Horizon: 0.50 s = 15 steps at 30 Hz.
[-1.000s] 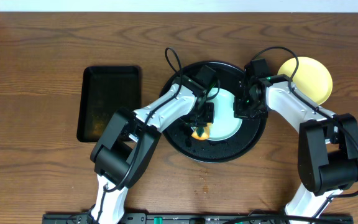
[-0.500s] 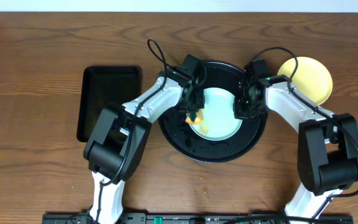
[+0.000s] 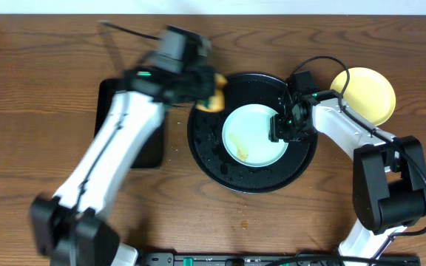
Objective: Clean dirty plates on tray and stack at the side
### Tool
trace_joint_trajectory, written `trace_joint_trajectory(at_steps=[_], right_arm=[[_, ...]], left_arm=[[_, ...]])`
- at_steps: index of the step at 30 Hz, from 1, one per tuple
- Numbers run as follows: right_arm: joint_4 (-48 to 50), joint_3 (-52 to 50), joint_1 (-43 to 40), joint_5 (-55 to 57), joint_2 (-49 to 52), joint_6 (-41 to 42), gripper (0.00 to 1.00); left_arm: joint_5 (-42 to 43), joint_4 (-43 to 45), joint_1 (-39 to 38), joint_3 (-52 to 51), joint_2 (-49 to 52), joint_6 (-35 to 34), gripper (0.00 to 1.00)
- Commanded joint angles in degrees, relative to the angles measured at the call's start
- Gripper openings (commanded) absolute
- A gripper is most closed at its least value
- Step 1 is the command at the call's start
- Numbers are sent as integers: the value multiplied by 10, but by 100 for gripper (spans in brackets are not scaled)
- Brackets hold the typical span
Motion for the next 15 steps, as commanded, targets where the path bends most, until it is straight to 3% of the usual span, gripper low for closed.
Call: trace_joint_trajectory(at_steps=[1, 5, 10, 13, 15], right_arm=[[17, -20, -5, 44, 16, -2, 53], [21, -25, 1, 43, 16, -2, 42], [22, -25, 7, 43, 16, -2, 30], [26, -25, 7, 43, 16, -2, 24], [29, -25, 6, 43, 16, -2, 14]], left_arm=[[-62, -76, 72, -9, 20, 81, 8], [-74, -124, 144, -32, 52, 131, 8], [-77, -98, 186, -67, 110, 168, 8], [-127, -79, 194, -68, 144, 169, 8], [-143, -67, 200, -68, 160, 169, 22]])
